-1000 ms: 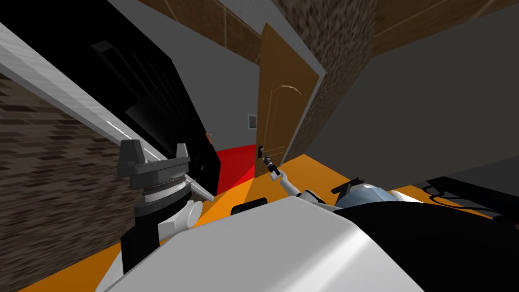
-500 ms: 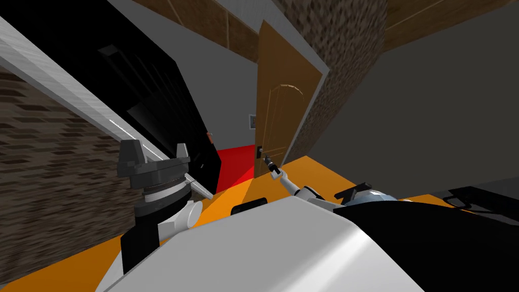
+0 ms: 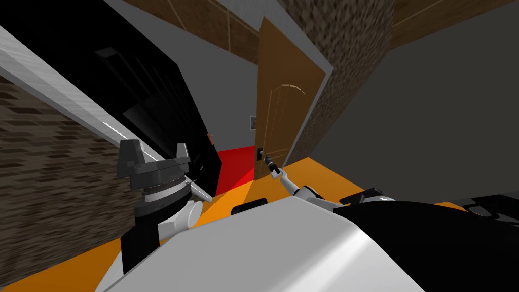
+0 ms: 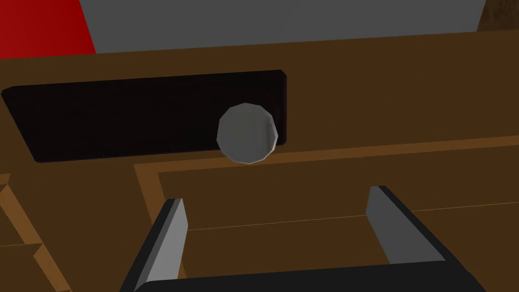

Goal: Push the door open

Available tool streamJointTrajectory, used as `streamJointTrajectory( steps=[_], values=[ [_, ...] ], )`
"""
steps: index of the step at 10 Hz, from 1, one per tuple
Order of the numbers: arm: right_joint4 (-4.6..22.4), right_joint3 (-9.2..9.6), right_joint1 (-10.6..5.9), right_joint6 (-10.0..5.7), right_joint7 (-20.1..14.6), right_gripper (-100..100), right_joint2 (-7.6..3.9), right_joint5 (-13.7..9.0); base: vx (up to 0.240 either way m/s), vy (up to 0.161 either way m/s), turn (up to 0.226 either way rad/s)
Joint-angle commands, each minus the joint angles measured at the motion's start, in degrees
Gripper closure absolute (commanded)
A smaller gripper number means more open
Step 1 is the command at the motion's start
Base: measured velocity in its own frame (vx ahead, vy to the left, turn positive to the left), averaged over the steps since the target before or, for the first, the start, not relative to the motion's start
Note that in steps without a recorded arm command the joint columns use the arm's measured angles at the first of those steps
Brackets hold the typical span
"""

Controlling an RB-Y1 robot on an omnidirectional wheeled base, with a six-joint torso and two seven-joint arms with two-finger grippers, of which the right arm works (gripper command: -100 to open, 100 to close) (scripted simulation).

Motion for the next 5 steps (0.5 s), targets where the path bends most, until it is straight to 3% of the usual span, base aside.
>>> streamJointTrajectory(
  steps=[1,3,5],
  values=[
    [0.3,-0.34,-0.16,-0.03,0.2,-100,0.24,0.0,0.194,0.039,0.035],
    [0.8,-0.79,-0.38,-0.08,0.5,-100,0.54,0.0,0.206,0.035,0.033],
    [1.2,-1.18,-0.58,-0.13,0.7,-100,0.81,0.0,0.187,-0.015,0.030]
  ],
)
